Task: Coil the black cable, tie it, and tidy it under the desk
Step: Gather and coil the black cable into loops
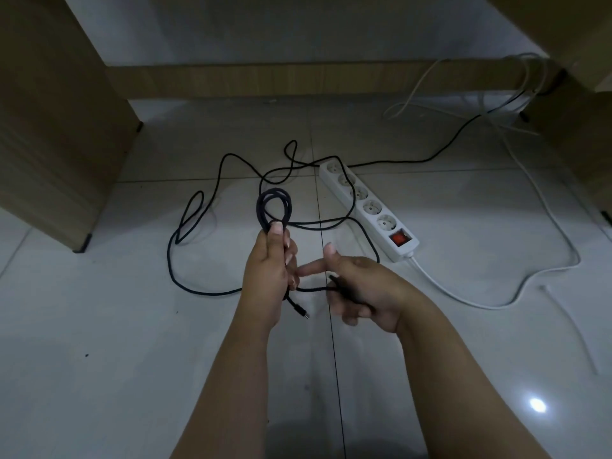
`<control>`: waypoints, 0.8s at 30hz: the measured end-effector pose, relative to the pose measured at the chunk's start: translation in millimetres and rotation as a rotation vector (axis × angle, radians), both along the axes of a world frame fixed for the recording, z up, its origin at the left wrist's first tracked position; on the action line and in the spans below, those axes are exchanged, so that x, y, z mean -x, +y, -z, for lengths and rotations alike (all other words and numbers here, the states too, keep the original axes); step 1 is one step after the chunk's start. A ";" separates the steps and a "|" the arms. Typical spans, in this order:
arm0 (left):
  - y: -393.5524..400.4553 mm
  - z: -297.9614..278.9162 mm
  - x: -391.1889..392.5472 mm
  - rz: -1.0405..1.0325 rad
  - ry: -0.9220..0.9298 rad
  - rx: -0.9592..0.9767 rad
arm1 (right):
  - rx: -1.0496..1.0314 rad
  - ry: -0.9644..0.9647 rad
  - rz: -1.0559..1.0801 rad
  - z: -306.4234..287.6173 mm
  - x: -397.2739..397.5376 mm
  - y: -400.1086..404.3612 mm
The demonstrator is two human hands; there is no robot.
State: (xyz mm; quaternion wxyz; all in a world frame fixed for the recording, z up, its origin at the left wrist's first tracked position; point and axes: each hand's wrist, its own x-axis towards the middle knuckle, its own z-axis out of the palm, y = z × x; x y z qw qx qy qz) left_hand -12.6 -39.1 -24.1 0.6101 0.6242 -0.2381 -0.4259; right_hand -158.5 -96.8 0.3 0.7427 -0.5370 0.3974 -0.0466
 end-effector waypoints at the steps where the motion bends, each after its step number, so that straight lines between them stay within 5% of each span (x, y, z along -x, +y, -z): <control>1: 1.1 0.0 -0.2 0.007 -0.019 -0.019 | -0.013 -0.045 0.028 1.0 2.5 -3.0; 5: 5.0 -0.8 5.4 0.135 -0.133 -0.103 | -0.118 -0.350 0.195 -2.7 10.4 -11.4; 11: 5.5 -3.7 23.1 0.390 -0.055 -0.097 | -0.153 -0.609 0.608 -3.2 -0.3 -11.9; 18: 3.9 -5.1 22.6 0.426 -0.013 -0.154 | -0.061 -0.675 0.685 6.0 -5.4 -14.4; 24: 2.8 -0.4 14.8 0.421 -0.163 -0.146 | -0.057 -0.641 0.735 10.4 -7.1 -14.4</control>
